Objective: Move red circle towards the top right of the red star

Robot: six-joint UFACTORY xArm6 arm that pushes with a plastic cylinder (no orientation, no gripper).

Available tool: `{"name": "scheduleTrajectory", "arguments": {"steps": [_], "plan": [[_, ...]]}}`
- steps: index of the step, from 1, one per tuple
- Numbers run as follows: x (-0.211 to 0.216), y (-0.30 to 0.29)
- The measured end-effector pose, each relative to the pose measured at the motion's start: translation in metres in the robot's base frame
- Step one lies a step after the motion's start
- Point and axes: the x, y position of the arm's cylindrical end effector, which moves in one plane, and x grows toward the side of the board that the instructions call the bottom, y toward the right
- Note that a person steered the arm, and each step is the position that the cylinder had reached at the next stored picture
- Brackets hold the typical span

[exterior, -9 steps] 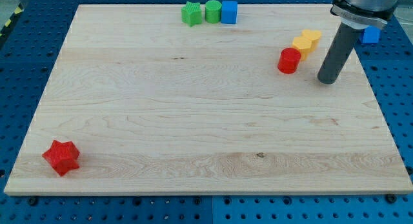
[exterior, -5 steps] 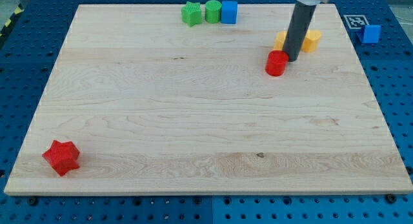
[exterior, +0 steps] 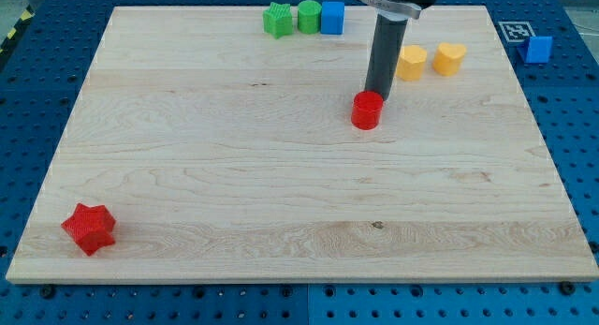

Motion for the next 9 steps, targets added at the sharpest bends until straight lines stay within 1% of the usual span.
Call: {"name": "scheduleTrajectory", "arguments": {"steps": [1,2,4,5,6,8,9], "plan": [[0.000,0.000],[0.017,-0.006],[0.032,0.003],[0.042,-0.032],[0.043,-0.051],[0.051,-0.039],[0.054,-0.046]]}}
